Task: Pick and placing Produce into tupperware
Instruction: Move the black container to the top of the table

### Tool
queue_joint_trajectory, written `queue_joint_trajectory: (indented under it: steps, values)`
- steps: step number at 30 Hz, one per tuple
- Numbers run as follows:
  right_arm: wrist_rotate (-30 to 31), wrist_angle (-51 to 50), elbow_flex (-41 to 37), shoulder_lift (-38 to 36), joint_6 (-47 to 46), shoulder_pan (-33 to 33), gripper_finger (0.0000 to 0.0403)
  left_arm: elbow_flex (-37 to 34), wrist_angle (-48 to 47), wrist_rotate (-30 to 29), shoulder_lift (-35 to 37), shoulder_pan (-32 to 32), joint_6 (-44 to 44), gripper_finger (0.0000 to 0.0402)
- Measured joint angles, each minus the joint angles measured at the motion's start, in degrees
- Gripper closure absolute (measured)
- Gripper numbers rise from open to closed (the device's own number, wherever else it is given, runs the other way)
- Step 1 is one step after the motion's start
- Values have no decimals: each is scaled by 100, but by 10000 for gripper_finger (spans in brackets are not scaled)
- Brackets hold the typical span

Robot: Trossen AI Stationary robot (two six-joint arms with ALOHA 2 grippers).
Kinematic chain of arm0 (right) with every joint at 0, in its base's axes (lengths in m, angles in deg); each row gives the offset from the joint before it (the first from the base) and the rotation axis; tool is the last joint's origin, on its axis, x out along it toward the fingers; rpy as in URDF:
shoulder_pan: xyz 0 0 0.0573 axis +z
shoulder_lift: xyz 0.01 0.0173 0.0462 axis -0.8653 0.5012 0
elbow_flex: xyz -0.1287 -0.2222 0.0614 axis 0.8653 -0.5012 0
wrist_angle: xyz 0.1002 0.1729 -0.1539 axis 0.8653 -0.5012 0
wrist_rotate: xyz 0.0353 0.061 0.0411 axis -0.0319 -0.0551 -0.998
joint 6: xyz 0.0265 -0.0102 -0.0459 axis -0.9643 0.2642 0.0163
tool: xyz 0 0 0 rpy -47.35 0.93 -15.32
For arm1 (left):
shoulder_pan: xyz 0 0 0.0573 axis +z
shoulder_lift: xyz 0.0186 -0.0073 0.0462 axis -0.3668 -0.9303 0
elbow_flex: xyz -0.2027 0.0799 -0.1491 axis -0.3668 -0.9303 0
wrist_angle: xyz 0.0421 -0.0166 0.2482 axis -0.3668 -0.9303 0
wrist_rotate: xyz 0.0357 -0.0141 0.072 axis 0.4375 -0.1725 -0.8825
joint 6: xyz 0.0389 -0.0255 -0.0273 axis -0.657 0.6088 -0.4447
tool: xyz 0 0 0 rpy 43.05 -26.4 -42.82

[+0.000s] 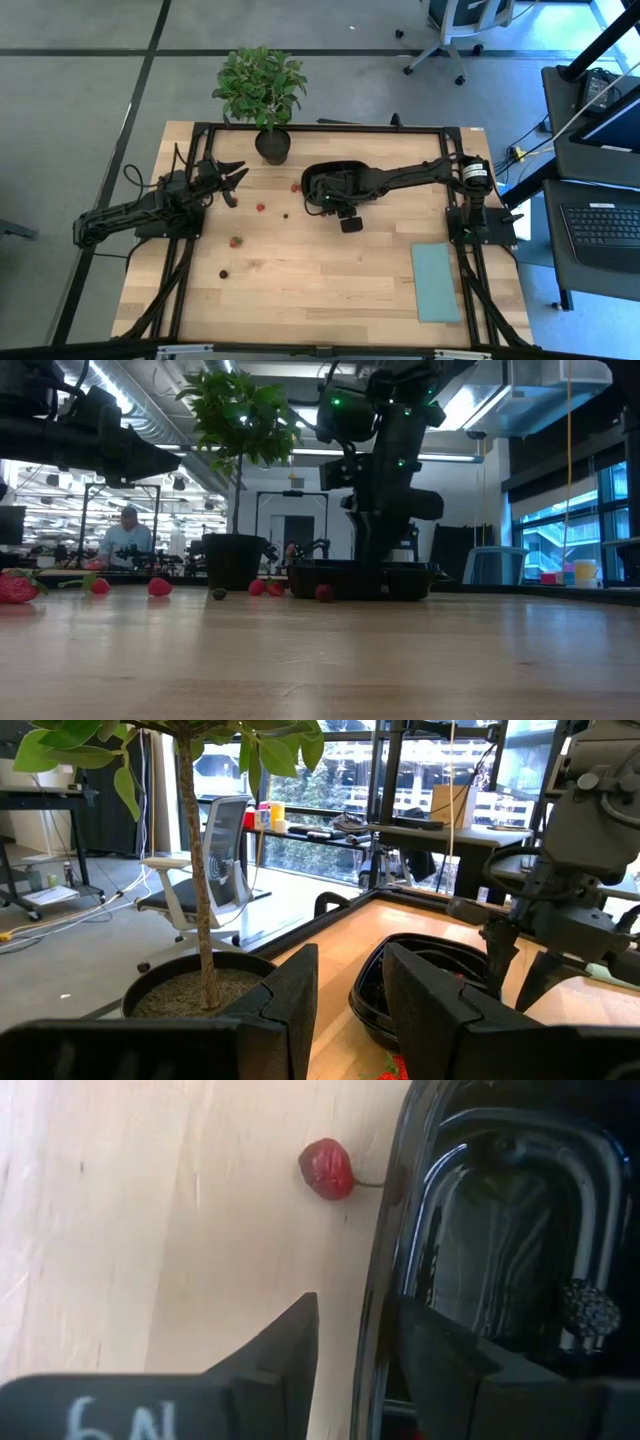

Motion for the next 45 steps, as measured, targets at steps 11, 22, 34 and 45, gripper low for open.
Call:
queue_joint_trajectory:
  steps: [11,22,34,45]
  values:
    - [268,1,0,0,0,-329,287,0,-1,0,0,-2,0,292]
    - [273,292,2,0,103,-694,295,0,-1,0,-2,0,0,292]
    - [275,663,2,0,127,-940,295,2,0,0,0,-2,2,292]
    - [273,1213,2,0,339,-940,295,1,0,2,0,0,2,292]
